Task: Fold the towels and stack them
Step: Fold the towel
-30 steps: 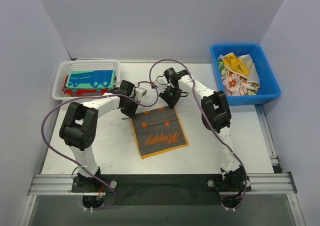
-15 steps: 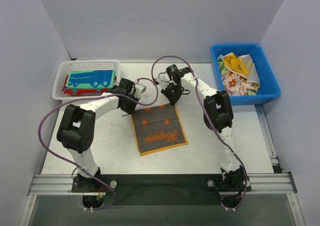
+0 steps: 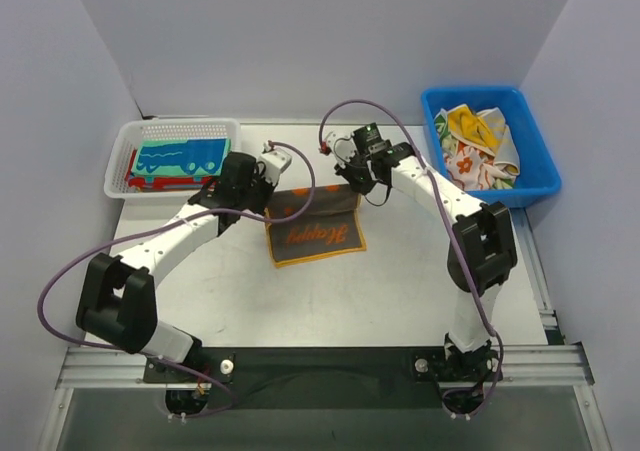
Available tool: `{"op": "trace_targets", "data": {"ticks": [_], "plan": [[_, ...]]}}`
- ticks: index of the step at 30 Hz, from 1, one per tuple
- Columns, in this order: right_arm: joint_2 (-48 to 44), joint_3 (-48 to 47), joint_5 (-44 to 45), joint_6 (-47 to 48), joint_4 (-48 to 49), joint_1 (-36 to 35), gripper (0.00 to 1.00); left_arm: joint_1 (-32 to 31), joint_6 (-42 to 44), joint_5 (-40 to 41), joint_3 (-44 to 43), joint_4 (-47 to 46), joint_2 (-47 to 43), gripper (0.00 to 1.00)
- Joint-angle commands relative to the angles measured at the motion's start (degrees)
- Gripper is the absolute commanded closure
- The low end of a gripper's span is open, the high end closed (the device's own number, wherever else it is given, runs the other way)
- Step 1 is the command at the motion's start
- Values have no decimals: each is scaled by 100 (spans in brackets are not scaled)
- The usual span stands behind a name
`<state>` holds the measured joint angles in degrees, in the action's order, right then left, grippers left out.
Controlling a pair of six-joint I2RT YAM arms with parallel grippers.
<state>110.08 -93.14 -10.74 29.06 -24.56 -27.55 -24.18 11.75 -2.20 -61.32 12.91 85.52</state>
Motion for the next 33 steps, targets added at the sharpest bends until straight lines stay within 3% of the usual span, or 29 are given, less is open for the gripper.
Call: {"op": "trace_targets", "data": {"ticks": [1,7,12,17,24,29,33], "plan": [[-539,910,783,-172,565,-75,100,-174,214,413,453,-78,-403,100],[-848,2193,1048,-462,1506,-285,100,-745,-330,1063,1200,-113,-545,100],[-830,2274,1267,-630,1787,-312,100,-860,-595,1888,1290,-254,-615,100],[-998,2213,1575,-568,2750,-304,100,-807,-17,2381,912,-831,-650,100],[-349,1695,1909,-419,3966,-304,100,-491,521,2452,314,-1764,122,100],[196,1975,2462,55,5738,-330,100,-236,671,2382,173,-2283,624,100],[627,1870,2612,477,6191,-330,100,-157,671,2364,252,-2591,957,100]]}}
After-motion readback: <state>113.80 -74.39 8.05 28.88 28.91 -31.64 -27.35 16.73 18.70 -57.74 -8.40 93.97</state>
